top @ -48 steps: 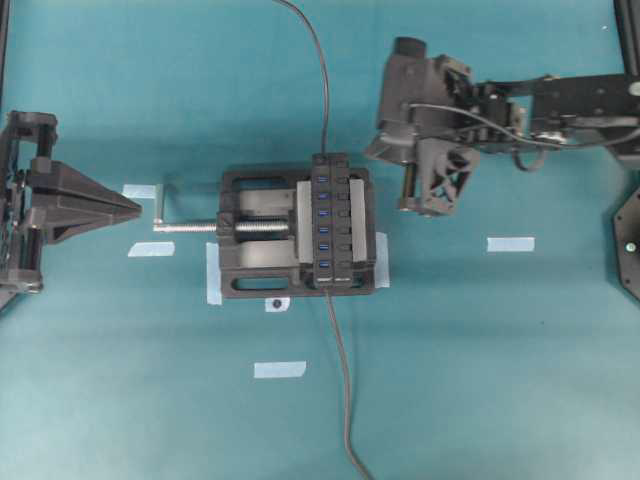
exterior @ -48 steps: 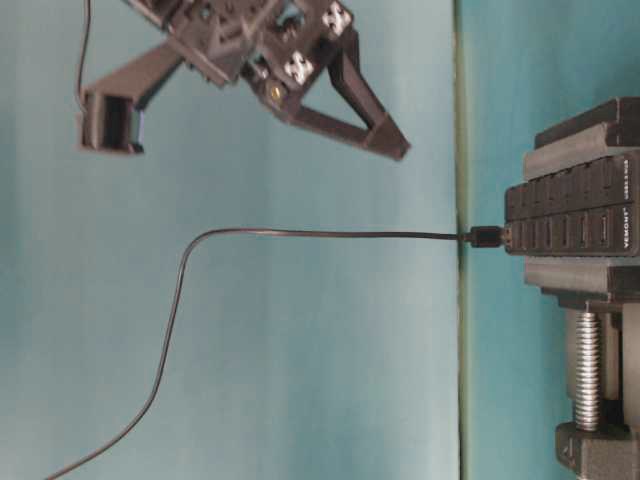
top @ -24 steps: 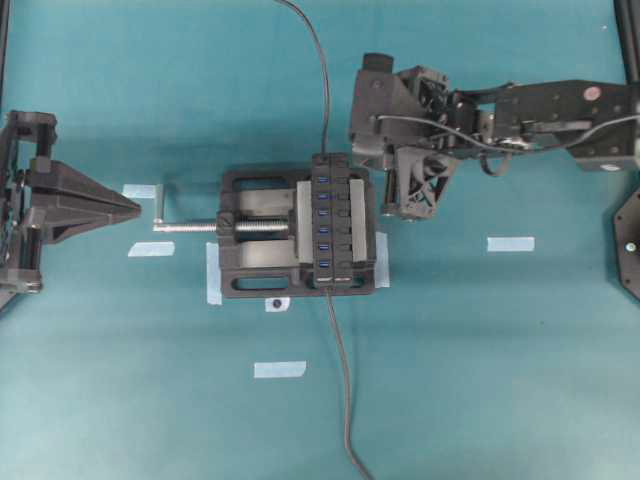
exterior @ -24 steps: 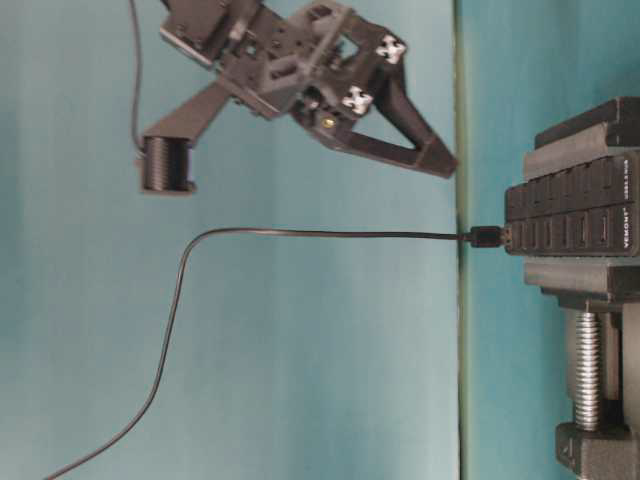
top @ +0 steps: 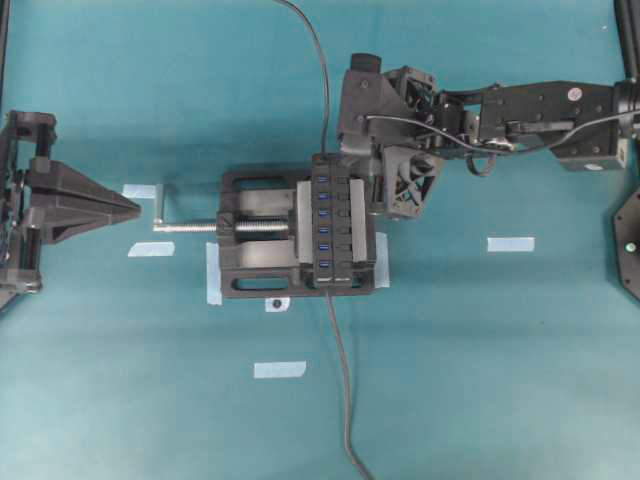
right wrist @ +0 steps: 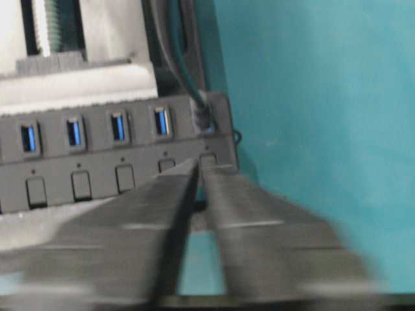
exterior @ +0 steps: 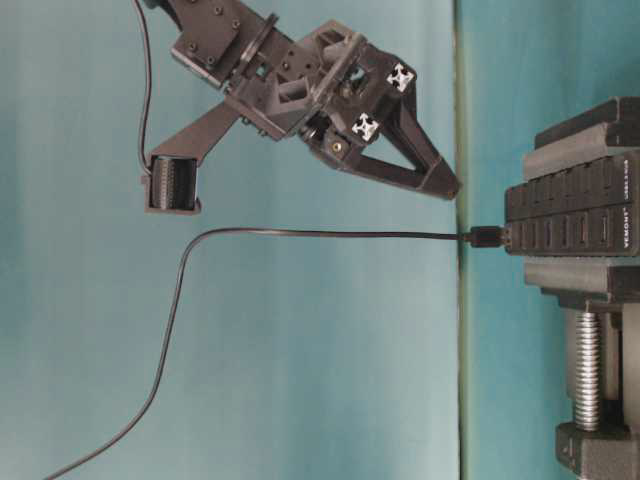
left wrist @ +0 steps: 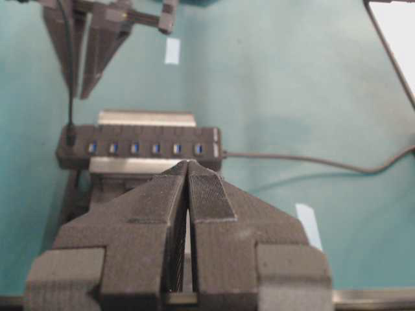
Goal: Insert the USB into the center port of the fixed hub
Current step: 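Lower the open right gripper around the black USB plug at the hub, then close the right gripper on the black USB plug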
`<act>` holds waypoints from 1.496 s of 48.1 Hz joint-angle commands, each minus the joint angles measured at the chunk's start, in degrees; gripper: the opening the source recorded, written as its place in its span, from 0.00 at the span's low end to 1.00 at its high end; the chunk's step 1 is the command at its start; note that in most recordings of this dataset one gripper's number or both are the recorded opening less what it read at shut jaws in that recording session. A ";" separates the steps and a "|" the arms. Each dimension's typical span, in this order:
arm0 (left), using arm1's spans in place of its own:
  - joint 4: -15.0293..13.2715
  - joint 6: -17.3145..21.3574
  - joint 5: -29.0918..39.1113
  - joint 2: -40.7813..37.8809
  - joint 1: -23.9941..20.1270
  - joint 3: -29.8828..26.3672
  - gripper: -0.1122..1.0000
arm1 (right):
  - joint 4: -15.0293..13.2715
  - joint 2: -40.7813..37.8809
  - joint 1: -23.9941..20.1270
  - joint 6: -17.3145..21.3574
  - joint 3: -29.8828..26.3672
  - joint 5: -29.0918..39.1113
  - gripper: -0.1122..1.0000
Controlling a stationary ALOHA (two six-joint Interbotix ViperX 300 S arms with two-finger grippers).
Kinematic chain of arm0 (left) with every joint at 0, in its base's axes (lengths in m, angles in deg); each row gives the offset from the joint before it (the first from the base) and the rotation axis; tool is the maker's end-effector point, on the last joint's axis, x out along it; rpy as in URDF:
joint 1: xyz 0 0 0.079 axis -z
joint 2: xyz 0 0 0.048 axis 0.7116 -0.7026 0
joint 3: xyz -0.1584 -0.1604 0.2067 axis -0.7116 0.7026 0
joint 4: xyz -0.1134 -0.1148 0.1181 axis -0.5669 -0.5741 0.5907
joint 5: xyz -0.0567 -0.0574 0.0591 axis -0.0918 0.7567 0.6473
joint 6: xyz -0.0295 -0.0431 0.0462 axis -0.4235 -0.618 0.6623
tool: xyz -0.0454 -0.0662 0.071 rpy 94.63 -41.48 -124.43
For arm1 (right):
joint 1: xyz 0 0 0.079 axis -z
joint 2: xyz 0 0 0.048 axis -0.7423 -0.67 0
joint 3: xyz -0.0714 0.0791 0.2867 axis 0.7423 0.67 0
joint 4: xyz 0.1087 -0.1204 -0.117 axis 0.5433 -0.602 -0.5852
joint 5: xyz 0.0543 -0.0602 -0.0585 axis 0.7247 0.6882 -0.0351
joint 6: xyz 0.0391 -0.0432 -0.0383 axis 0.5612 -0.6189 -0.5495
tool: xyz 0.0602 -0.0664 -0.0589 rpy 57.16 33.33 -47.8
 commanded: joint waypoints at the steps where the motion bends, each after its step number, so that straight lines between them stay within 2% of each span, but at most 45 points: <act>1: 0.09 -0.18 -0.26 -0.26 0.09 -0.62 0.11 | -0.09 0.09 0.18 -0.44 -1.32 -0.62 0.57; 6: 0.09 -0.26 -0.26 0.00 0.09 -0.62 0.11 | -0.09 -0.62 0.09 -0.35 -1.93 -0.70 0.80; 9: 0.09 -0.26 -0.26 0.18 0.09 -0.70 0.11 | -0.09 -0.88 0.18 -0.44 -2.55 -1.05 0.83; 15: 0.09 -0.44 -0.26 0.26 0.00 -0.70 0.11 | -0.09 -1.67 0.18 -0.44 -3.25 -2.37 0.79; 47: 0.09 -0.53 -0.26 0.97 -0.18 -0.79 0.11 | -0.09 -5.45 0.44 -0.53 -5.80 -3.43 0.77; 72: 0.09 -1.93 -0.26 0.97 -0.26 -0.53 0.11 | -0.09 -5.89 0.62 -0.26 -5.89 -3.96 0.50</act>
